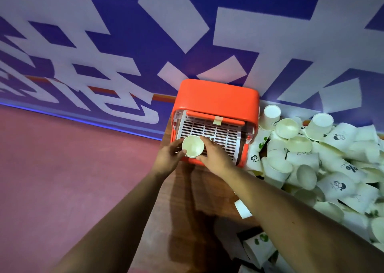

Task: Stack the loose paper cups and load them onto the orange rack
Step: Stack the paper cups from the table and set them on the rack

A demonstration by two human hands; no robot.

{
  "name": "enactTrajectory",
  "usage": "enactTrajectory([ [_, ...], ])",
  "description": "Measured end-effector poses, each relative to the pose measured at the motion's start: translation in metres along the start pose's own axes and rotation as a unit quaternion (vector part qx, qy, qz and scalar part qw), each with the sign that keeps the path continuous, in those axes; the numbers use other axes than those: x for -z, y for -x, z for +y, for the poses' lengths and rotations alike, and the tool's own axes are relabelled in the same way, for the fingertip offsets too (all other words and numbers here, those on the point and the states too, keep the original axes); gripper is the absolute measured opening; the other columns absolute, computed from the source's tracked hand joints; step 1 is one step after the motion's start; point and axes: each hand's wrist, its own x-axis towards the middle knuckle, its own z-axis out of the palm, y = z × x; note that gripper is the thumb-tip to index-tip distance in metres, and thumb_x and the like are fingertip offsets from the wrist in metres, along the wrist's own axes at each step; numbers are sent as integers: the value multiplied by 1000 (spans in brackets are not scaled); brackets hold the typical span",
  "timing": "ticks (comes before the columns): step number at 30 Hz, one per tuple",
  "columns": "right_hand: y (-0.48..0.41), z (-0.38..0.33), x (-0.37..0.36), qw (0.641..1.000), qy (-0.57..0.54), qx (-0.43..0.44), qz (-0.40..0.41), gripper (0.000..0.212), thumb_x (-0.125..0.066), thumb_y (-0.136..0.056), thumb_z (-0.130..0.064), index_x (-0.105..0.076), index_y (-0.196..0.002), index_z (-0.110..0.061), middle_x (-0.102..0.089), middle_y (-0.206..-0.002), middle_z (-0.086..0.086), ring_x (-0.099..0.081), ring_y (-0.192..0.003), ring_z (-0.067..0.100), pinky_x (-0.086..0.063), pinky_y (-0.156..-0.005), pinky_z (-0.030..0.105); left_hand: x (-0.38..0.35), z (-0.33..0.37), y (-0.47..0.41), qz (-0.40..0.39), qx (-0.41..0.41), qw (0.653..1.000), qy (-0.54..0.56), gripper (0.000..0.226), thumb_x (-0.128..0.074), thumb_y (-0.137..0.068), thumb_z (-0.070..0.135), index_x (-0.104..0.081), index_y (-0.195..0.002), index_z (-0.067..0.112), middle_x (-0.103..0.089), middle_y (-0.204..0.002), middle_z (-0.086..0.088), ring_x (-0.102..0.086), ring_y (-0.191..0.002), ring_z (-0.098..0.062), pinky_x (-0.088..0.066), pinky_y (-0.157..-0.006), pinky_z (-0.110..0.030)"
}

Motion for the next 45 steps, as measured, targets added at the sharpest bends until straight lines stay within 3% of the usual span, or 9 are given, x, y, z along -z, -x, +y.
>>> enactTrajectory([
  [4, -2, 2, -2, 999, -34, -19, 8, 76, -72, -85, -22, -31, -149, -25, -53, -141, 5, -51, -127, 26, -43, -102, 35, -2, -2, -4, 11, 7, 1000, -7, 44, -68, -91, 16, -59, -135, 16, -68, -123, 3, -66, -109, -6, -55, -95, -36],
  [13, 54, 26, 33, 999, -24, 16, 29, 56, -63, -90, -29, -45, -141, -15, -47, -141, 2, -47, -129, 19, -38, -106, 31, -7, 24, 38, 121, -58, 990, -44, 17, -62, -93, 20, -63, -111, 17, -55, -111, 2, -61, -87, -1, -47, -77, -14],
  [22, 183, 120, 42, 997, 1, -40, 64, 42, -69, -85, -28, -58, -123, -13, -52, -119, 2, -53, -111, 17, -43, -93, 29, -79, 28, 110, -87, -138, 981, -109, 6, -62, -91, 14, -64, -93, 19, -56, -96, 7, -58, -85, 1, -41, -70, -6],
  [27, 258, 148, 13, 997, -16, -72, 37, 40, -70, -84, -29, -59, -119, -14, -50, -115, -3, -52, -107, 12, -39, -92, 22, -131, 18, 145, -266, -101, 945, -161, 7, -63, -92, 31, -62, -97, 27, -62, -95, 9, -59, -83, -7, -49, -78, -26],
  [30, 297, 162, -10, 994, -15, -105, 30, 40, -71, -82, -37, -60, -114, -15, -50, -110, -4, -53, -101, 12, -40, -85, 22, -152, 14, 169, -339, -110, 915, -189, 19, -68, -91, 35, -61, -104, 24, -58, -95, 14, -55, -79, 6, -42, -72, -10],
  [32, 317, 165, -23, 991, -2, -136, 15, 37, -68, -83, -44, -58, -106, -16, -46, -102, -5, -50, -95, 12, -38, -77, 26, -163, 8, 182, -371, -108, 899, -207, 25, -71, -87, 40, -59, -105, 28, -59, -106, 12, -57, -91, 10, -42, -78, -8],
  [35, 345, 170, -48, 975, -30, -221, -1, 37, -66, -86, -47, -56, -96, -13, -48, -92, -2, -50, -86, 14, -36, -69, 28, -183, -8, 198, -413, -129, 861, -267, 51, -70, -79, 56, -57, -119, 28, -51, -133, 3, -50, -122, -13, -42, -105, -30],
  [40, 352, 172, -78, 940, -132, -314, -33, 34, -66, -89, -37, -64, -71, -8, -64, -69, 4, -59, -62, 13, -42, -57, 23, -202, -13, 215, -439, -145, 800, -382, 69, -69, -77, 59, -47, -138, 36, -39, -149, 9, -43, -129, -16, -45, -101, -38],
  [45, 341, 162, -71, 932, -250, -263, -16, 31, -66, -88, -17, -65, -70, 8, -60, -64, 15, -51, -57, 12, -39, -57, 31, -202, -18, 220, -434, -123, 839, -305, 71, -74, -77, 51, -46, -140, 33, -47, -144, 7, -47, -126, -13, -44, -102, -34],
])
